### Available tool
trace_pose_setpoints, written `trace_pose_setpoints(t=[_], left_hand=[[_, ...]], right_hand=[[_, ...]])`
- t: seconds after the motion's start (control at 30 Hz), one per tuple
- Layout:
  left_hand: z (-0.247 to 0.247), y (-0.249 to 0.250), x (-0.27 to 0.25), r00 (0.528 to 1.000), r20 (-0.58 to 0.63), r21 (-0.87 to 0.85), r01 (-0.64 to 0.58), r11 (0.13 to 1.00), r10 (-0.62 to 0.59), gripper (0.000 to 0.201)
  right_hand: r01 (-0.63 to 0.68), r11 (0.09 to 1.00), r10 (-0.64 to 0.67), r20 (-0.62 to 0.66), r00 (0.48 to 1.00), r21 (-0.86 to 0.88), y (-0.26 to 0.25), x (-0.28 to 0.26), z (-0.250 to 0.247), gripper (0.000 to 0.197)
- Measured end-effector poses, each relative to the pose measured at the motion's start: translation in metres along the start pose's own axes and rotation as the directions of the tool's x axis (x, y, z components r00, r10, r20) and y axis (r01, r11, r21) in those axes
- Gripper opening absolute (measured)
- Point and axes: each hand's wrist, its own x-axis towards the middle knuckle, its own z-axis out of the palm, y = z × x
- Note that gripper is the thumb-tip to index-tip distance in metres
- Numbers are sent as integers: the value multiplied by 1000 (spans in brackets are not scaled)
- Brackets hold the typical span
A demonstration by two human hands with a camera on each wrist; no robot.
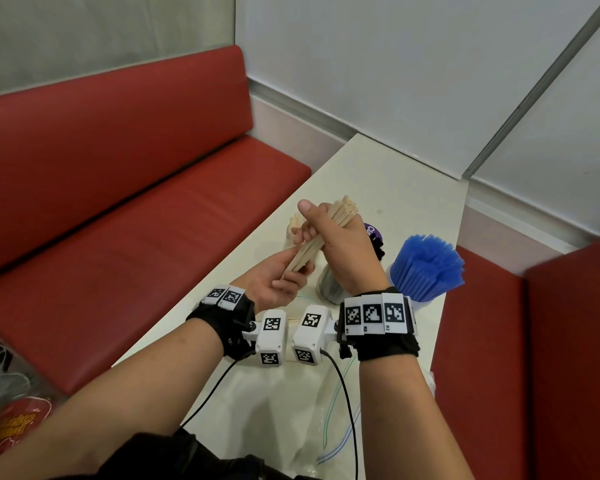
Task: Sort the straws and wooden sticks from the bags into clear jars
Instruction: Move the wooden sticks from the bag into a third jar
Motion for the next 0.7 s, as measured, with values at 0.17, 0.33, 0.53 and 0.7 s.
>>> trace_pose_setpoints(t=[0.17, 0.33, 0.53, 0.7], left_hand=[[-10, -2, -3, 997, 57, -2, 58, 998, -57, 33], [-21, -1, -7, 989, 67, -21, 132, 991, -130, 34], [-29, 0, 4, 1000, -19, 23, -1, 1000, 2, 26], [-34, 6, 15, 976, -148, 297, -110, 949, 159, 34]], right_hand=[[-121, 993, 121, 107, 987, 2, 1, 0, -11, 37], [-242, 932, 303, 217, 928, -270, -11, 2, -29, 18], [-289, 871, 391, 204, 897, -399, -23, 8, -35, 19], [-215, 875, 294, 124, 948, -434, -53, 39, -51, 14]])
